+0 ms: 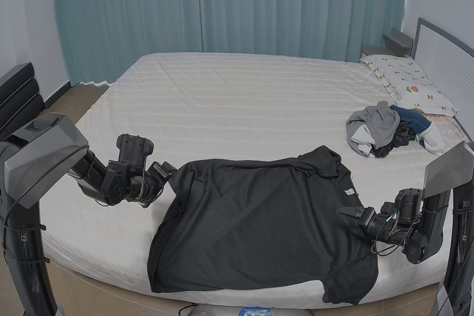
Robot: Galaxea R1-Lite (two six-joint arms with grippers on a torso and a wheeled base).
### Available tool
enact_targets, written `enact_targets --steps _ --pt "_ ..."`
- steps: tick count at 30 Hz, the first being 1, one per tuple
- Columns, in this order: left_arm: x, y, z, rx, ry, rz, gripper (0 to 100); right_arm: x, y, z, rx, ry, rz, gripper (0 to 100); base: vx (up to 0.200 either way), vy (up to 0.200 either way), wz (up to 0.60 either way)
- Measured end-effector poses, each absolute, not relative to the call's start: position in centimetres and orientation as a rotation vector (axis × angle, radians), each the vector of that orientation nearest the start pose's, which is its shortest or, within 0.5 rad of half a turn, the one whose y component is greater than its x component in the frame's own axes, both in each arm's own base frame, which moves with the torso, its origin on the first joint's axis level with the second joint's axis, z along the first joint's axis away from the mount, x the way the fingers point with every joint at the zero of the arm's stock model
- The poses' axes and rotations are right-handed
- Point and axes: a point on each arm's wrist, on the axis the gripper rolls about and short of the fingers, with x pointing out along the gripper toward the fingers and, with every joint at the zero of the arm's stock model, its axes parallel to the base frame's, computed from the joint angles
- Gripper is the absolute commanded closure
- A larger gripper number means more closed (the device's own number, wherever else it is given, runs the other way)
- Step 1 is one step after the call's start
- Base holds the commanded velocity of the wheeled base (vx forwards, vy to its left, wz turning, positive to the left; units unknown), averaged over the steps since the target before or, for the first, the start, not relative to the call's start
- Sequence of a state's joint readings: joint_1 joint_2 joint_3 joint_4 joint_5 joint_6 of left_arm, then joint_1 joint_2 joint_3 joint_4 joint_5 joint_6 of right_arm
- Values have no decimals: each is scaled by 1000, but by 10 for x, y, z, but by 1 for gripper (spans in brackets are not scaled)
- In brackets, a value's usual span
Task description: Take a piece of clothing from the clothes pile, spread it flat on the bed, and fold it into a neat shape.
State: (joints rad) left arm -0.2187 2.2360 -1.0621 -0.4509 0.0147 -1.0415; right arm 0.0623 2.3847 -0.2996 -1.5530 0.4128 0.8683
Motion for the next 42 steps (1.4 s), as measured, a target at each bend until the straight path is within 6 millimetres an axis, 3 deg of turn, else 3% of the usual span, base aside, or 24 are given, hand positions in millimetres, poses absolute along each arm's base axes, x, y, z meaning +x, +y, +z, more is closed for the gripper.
enact_targets --steps 7,14,21,29,42 --pt "421 -90 42 -939 682 160 0 283 27 -35 924 703 204 0 0 0 0" --pt "432 -89 27 -990 709 154 0 283 27 -35 922 706 203 0 171 0 0" --pt "445 -88 23 -990 677 159 0 283 27 -36 922 706 203 0 0 0 0" --pt "465 -88 15 -880 615 163 0 282 27 -36 921 707 203 0 0 0 0" --pt "459 -90 -14 -822 680 190 0 283 27 -36 922 708 205 0 0 0 0"
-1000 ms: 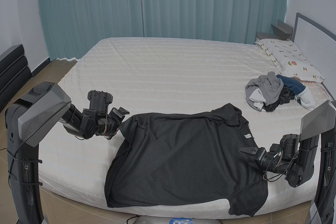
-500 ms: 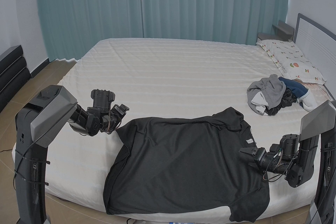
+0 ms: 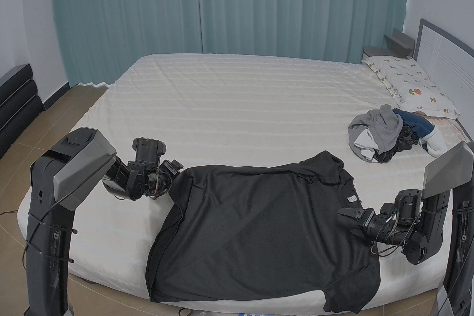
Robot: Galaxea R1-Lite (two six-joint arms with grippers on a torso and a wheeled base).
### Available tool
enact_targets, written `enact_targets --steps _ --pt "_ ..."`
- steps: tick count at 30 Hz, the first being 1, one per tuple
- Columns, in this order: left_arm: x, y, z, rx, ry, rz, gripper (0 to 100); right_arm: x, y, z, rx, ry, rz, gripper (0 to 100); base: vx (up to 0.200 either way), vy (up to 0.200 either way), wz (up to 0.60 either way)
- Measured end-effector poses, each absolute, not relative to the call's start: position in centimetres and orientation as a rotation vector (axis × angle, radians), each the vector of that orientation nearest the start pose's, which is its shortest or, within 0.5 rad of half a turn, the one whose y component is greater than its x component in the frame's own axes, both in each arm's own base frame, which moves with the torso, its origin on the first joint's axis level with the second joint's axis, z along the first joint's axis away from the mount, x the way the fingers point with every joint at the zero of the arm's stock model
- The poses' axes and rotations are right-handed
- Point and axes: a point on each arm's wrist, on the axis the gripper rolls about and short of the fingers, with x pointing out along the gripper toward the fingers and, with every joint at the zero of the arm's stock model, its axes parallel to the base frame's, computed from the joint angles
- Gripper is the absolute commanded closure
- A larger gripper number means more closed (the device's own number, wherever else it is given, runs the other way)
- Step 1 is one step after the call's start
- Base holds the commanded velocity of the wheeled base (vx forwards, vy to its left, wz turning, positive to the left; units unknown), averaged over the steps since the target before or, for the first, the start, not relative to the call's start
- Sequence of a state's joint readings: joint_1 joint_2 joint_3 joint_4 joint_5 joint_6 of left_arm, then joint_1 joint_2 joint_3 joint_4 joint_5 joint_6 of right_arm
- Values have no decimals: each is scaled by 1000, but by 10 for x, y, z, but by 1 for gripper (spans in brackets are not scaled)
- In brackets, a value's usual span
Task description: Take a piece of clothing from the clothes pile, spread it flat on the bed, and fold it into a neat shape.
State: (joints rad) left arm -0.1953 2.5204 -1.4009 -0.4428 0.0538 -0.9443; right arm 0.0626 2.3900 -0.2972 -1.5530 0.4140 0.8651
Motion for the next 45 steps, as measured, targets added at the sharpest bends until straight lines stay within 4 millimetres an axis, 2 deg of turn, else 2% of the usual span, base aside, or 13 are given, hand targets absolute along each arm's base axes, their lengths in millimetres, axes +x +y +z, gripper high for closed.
enact_targets --steps 8,9,15,21,29,41,42,45 --pt "468 -93 -17 -813 667 177 0 284 27 -36 923 705 206 0 0 0 0" --pt "469 -93 -17 -812 667 176 100 284 27 -36 923 704 206 0 0 0 0" --pt "473 -93 -20 -806 663 177 100 284 27 -36 923 703 206 0 0 0 0" --pt "485 -85 -13 -820 644 194 100 285 27 -36 923 701 207 0 0 0 0" --pt "512 -72 3 -913 436 227 100 285 27 -35 923 698 209 0 0 0 0" --pt "533 -65 -11 -904 344 265 100 285 27 -35 923 698 209 0 0 0 0" --pt "533 -65 -13 -903 345 268 0 285 27 -35 923 698 209 0 0 0 0" --pt "533 -65 -17 -901 348 272 0 285 27 -35 923 699 209 0 0 0 0"
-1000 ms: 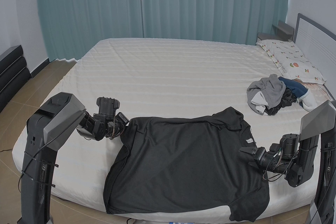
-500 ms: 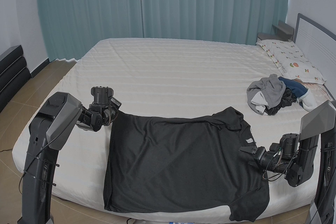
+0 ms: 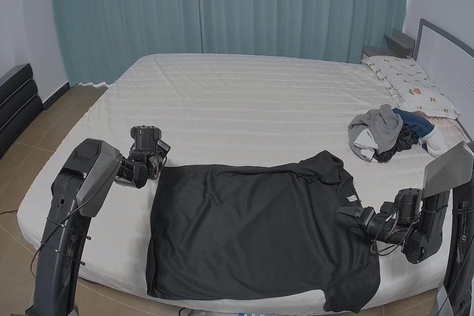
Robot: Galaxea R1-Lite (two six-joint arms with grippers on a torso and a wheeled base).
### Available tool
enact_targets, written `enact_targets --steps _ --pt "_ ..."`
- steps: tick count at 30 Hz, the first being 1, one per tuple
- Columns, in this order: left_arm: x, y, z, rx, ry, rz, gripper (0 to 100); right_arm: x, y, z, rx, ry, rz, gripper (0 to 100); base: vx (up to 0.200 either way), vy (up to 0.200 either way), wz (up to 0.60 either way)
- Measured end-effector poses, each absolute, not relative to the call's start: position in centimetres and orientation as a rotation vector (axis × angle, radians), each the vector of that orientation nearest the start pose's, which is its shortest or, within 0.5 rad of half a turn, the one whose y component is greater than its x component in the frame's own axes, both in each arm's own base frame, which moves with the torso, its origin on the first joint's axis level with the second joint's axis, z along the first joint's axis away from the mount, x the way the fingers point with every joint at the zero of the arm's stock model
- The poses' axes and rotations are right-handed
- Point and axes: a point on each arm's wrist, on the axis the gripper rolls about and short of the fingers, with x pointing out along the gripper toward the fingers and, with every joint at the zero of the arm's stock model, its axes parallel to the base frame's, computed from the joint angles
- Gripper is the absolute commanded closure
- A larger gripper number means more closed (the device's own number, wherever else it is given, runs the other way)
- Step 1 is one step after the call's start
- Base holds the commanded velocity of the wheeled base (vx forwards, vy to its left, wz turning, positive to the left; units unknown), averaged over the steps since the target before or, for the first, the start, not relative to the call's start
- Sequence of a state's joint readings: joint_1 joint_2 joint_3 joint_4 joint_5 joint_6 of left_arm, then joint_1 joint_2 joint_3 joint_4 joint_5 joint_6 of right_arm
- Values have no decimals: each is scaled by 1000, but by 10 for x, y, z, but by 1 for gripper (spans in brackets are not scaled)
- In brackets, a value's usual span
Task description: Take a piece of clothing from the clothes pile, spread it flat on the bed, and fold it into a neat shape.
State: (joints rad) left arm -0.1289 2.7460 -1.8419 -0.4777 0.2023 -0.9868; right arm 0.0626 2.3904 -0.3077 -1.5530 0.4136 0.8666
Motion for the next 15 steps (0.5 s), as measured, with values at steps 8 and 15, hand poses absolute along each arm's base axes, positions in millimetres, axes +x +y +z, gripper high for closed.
enact_targets --steps 8,15 --pt "526 -58 -22 -904 380 298 0 284 27 -36 923 702 207 0 0 0 0" --pt "494 -53 -21 -897 481 314 0 284 27 -36 923 704 206 0 0 0 0"
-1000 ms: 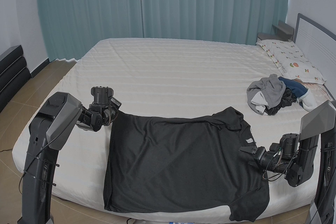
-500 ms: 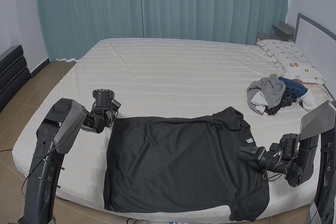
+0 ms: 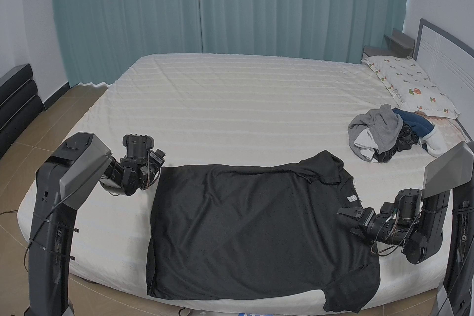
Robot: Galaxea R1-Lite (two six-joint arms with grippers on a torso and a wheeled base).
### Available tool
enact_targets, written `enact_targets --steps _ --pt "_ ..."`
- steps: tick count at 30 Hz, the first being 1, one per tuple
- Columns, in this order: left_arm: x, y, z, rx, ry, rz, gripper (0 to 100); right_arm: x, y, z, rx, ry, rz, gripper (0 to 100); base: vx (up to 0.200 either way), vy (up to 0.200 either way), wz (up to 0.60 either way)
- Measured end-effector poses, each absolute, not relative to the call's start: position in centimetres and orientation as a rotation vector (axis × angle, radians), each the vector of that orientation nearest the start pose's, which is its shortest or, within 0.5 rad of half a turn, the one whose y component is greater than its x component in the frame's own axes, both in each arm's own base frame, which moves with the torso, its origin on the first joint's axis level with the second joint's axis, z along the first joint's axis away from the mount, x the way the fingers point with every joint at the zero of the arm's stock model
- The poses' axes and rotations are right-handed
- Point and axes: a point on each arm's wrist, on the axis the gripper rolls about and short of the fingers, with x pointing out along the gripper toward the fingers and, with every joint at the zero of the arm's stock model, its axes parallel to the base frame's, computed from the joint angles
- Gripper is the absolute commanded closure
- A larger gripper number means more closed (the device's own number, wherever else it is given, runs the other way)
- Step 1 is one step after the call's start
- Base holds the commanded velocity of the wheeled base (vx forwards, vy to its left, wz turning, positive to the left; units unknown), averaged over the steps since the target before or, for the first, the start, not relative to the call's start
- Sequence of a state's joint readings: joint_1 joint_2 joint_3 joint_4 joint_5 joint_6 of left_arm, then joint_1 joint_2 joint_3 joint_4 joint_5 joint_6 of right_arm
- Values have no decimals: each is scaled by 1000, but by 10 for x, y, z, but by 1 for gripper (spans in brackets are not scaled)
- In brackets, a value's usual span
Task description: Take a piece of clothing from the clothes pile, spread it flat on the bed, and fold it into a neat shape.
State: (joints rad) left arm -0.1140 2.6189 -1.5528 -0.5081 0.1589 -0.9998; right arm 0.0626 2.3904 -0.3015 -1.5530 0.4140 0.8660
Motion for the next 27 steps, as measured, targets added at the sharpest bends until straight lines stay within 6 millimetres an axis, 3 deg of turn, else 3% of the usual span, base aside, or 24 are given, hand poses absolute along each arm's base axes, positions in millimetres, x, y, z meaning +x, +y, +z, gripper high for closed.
enact_targets --steps 4,8,14,27 --pt "471 -51 -9 -911 513 286 0 284 27 -36 926 704 206 0 0 0 0" --pt "449 -51 9 -934 543 226 0 284 26 -35 930 703 205 0 -200 0 0" --pt "427 -53 30 -943 558 187 0 284 24 -34 953 701 196 0 -67 0 0" --pt "358 -47 4 -952 698 177 0 288 21 -24 1066 674 171 0 0 0 0"
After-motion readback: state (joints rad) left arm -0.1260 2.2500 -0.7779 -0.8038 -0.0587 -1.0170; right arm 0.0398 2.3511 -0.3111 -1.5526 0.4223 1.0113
